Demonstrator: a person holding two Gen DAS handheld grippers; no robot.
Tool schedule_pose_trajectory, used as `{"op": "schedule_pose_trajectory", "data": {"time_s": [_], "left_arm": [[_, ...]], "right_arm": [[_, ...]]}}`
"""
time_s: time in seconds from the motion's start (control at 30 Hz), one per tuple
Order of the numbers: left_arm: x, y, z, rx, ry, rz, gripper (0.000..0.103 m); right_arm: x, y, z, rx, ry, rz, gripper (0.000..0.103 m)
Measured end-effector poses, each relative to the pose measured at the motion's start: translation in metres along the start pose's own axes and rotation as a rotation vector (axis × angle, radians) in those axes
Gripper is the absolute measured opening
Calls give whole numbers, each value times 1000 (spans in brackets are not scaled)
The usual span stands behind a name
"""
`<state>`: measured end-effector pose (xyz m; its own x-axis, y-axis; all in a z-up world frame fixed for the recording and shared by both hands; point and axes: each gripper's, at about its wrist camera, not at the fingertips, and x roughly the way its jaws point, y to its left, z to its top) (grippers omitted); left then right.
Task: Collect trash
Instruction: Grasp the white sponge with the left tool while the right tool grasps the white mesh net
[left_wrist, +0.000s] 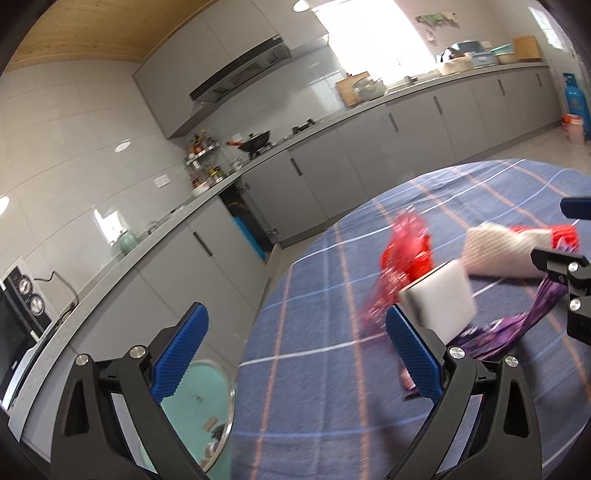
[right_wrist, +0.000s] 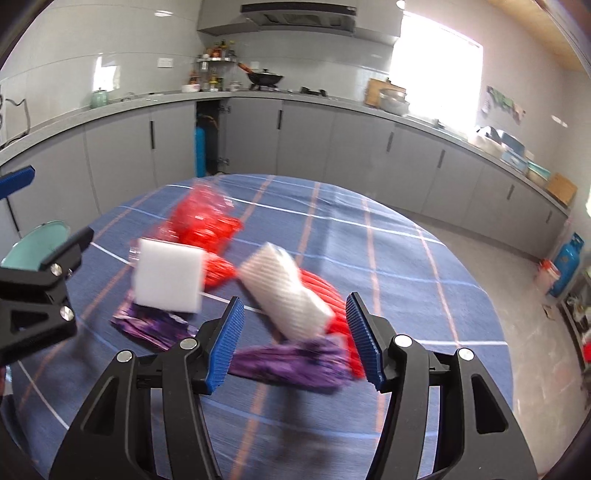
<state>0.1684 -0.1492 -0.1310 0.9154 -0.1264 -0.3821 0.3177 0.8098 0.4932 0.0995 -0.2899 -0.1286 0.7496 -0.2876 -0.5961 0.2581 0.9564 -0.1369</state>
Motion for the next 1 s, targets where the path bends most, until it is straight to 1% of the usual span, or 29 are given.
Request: {"op": "schedule_pose_trajectory", "data": {"time_s": [0.13,0.17,0.23,0.4,0.43,0.5,0.57,0.6,0.63,0.67,0.7,0.73,0.77,0.8,0.87,1.0], "left_arm": [[2,-19,11,15,-18,-49,95],[3,-24,13,20,-18,-62,95],[6,-32,15,31,-20,-82,95],[16,-46,17,36,20,-159,95],[18,-48,16,38,27,-173,93],[20,-51,15,45,40,-198,86],[21,-55,14,55,50,-227,72],[22,-57,14,58,58,-251,69],[22,-58,13,60,61,-268,59],[21,-61,12,69,59,-273,46],[20,-65,11,89,58,-288,39],[19,-67,11,97,57,-297,26],[18,-69,10,104,49,-299,16],[14,-69,10,111,32,-287,11],[10,-65,11,101,20,-310,7],[2,-55,13,70,0,-313,5]], "right_arm": [[-2,-20,-4,44,3,-26,58],[-3,-23,-5,43,-2,-38,60],[-4,-26,-6,35,-3,-66,61],[-2,-40,-10,57,12,-83,62],[-2,-44,-11,70,12,-81,62],[-3,-47,-10,76,8,-93,64],[-3,-51,-11,85,8,-98,65],[-2,-52,-11,89,12,-97,65],[-2,-53,-11,91,13,-97,65],[-2,-54,-12,93,14,-97,65],[-2,-54,-11,92,13,-98,65],[-2,-53,-11,90,13,-99,65],[-2,-52,-10,89,12,-98,65],[-2,-52,-10,88,12,-98,65],[-2,-51,-10,89,12,-97,65],[-2,-45,-7,82,12,-93,65]]}}
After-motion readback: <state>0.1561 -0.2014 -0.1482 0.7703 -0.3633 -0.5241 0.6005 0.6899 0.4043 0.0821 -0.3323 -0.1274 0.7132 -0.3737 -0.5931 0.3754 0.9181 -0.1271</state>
